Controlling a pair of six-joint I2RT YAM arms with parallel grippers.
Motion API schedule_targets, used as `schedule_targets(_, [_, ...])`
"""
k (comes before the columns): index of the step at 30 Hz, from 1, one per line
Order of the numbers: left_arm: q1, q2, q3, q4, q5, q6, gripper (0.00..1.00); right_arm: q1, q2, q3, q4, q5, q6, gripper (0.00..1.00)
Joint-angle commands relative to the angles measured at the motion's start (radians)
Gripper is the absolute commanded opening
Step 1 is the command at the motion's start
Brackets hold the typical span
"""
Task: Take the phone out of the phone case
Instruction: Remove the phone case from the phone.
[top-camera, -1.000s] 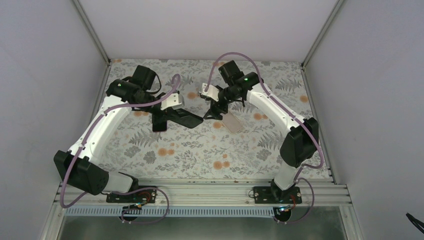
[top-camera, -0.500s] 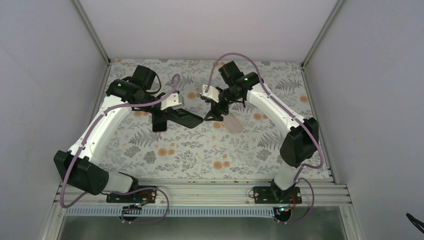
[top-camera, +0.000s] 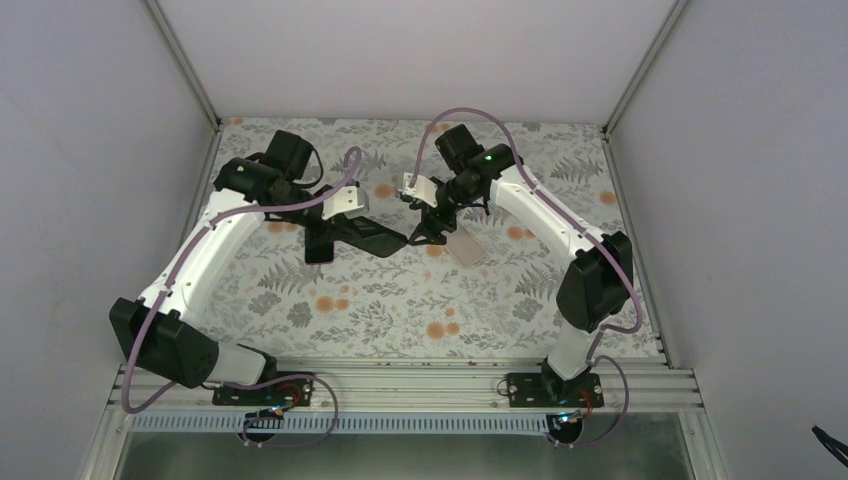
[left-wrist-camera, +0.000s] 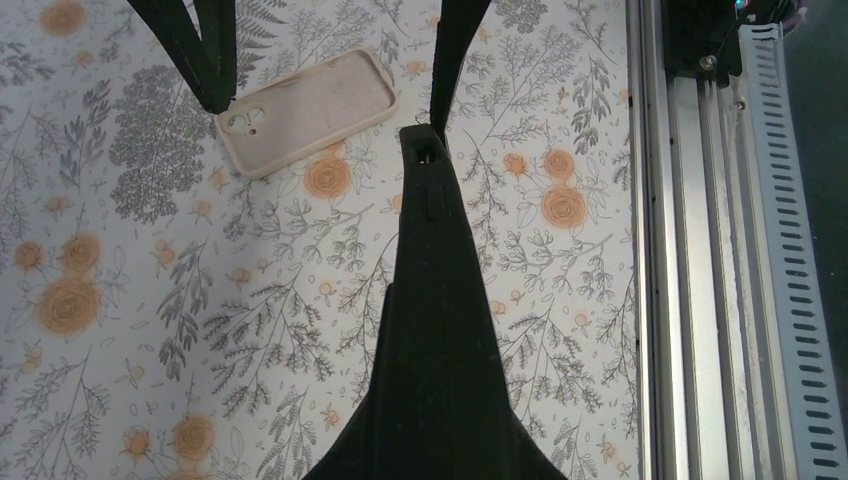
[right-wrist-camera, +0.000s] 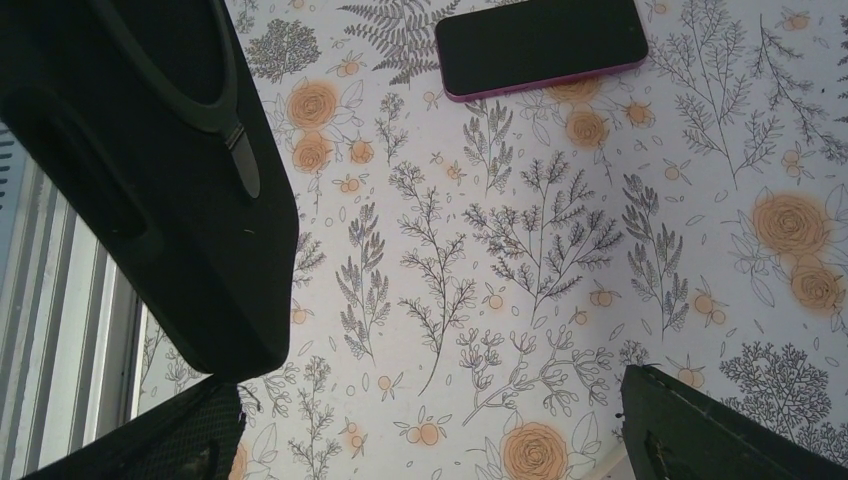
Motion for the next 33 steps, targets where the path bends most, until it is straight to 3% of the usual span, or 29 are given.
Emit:
schedule_targets(1, [0.002,0.000,0.036,0.011,0.078,0.015,0.02,0.006,0.013,0.034,0.011,-0.024,-0.001,0.93])
schedule_targets(8, [0.002,-0.005,0.039,0.001,0.125,0.020,0.02,0.006,0.041,0.056,0.037,-0.013,0.020,0.92])
schedule_targets(17, [0.001,0.061,0.066,-0.118,0.333,0.120,0.02,0.002,0.052,0.047,0.226,0.066,0.111,0.92])
schedule_targets(22, [0.002,0.065,0.072,-0.089,0.427,0.119,0.02,0.002,0.073,0.064,0.305,0.034,0.159,0.94])
schedule_targets(28, [-0.001,0.088,0.114,-0.014,0.489,0.054,0.02,0.022,0.136,0.193,0.173,-0.218,0.103,0.94])
schedule_targets(33, [-0.001,0.063,0.112,0.163,0.477,-0.072,0.02,0.030,0.190,0.242,0.121,-0.460,0.077,0.95])
